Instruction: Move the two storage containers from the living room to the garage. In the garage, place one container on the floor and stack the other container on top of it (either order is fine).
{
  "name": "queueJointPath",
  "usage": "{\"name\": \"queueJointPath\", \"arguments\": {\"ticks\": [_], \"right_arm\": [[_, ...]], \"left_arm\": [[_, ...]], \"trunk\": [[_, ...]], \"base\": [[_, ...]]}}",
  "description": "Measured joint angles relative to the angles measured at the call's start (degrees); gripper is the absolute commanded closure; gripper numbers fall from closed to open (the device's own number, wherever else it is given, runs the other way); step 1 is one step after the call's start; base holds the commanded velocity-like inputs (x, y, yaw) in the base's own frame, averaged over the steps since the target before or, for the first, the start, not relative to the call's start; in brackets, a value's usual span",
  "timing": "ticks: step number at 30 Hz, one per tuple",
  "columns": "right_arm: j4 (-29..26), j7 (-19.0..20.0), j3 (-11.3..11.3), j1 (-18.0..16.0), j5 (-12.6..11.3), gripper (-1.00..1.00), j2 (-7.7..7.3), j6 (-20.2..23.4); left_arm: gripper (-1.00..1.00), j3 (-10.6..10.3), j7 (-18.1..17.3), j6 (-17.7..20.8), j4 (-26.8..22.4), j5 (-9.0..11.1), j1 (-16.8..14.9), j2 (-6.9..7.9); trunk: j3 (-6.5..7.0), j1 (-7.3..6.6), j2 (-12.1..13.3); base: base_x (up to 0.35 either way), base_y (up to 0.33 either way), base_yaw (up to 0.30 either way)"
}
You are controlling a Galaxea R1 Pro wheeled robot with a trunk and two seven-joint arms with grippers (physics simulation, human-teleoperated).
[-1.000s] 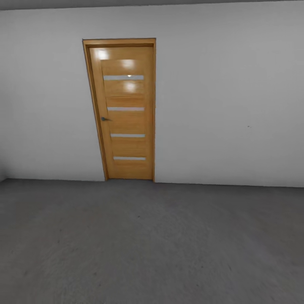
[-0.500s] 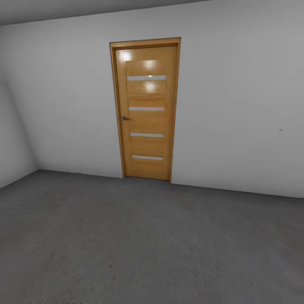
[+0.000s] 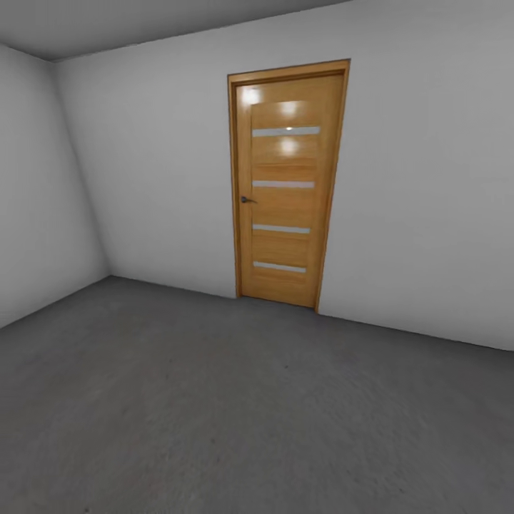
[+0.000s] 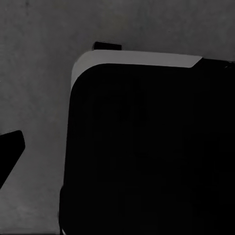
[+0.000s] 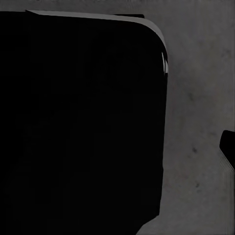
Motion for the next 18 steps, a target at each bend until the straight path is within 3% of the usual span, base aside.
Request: {"name": "queueJointPath", "arguments": {"ticks": [3, 18], "right_arm": [[0.0, 0.0, 0.0, 0.0, 0.0, -1.00, 0.00, 0.0], [0.0, 0.1, 0.2, 0.0, 0.2, -1.00, -0.96, 0.1]], "left_arm": [[-1.00, 0.0, 0.0, 0.0, 0.0, 0.1, 0.0, -0.06], [-1.00, 0.0, 0.3, 0.5, 0.3, 0.3, 0.0, -0.09]], "trunk": [[0.00, 0.00, 0.0], [0.00, -0.03, 0.0]], "base": [[0.026, 0.000, 0.253], [0.312, 0.000, 0.007]]}}
